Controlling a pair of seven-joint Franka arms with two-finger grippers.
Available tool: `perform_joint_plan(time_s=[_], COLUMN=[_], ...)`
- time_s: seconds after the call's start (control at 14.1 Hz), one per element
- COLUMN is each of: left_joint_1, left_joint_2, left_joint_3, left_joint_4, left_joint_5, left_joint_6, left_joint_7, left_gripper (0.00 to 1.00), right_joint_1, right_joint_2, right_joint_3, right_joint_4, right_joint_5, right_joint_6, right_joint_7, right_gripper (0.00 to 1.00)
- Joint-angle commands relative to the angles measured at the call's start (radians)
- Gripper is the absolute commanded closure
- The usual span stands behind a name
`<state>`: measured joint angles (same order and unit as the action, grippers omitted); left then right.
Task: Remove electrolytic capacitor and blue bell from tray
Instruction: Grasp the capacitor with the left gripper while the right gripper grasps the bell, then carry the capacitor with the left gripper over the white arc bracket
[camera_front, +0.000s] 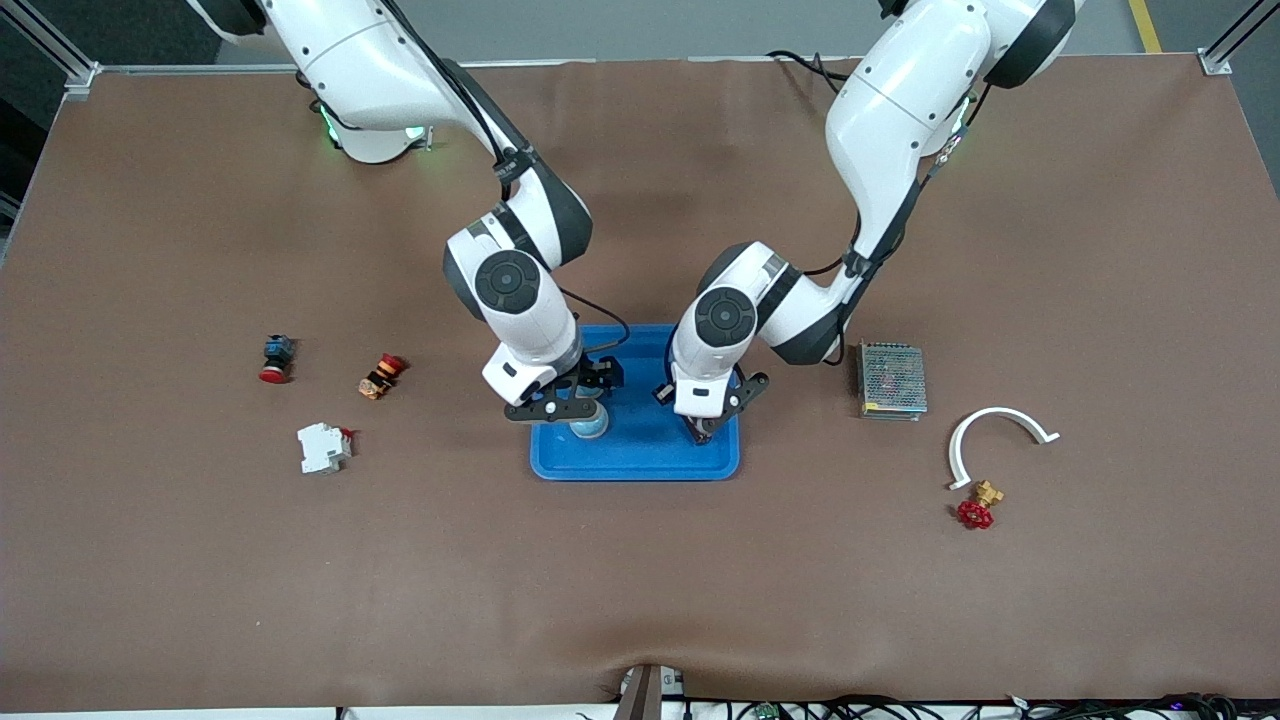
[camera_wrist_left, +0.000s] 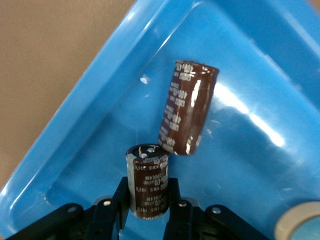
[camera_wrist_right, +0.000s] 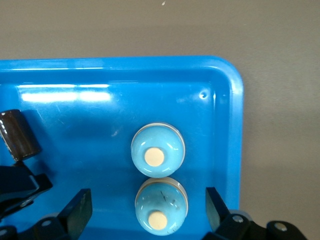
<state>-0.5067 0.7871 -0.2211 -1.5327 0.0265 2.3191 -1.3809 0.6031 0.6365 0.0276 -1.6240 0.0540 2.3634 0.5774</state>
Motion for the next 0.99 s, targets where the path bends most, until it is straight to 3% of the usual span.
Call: perform_joint_plan(time_s=[0.0,0.5,0.92], left_joint_1=[0.011,0.161,0.373], left_joint_2=[-0.086,-0.262,-0.361], left_joint_3=[0.006,0.005,0.003], left_joint_4=[-0.006,-0.041,-0.182], left_joint_5=[0.020,0.043,0.043], left_joint_6=[-0.075,-0.312,-0.340], left_joint_7=[-0.032,0.081,0.392], left_gripper=[1.00,1.00,1.00], right_joint_1=[0.003,-0.008,-0.009], right_joint_2=[0.051,0.141,0.170], right_joint_3=[-0.011,-0.015,-0.017], right_joint_4=[0.067,0.153,0.159], right_joint_5=[-0.008,-0.011,-0.013], right_joint_6=[-0.007,-0.006,0.022], right_joint_7=[0.007,0.005,0.001], right_gripper=[0.00,0.00,0.00])
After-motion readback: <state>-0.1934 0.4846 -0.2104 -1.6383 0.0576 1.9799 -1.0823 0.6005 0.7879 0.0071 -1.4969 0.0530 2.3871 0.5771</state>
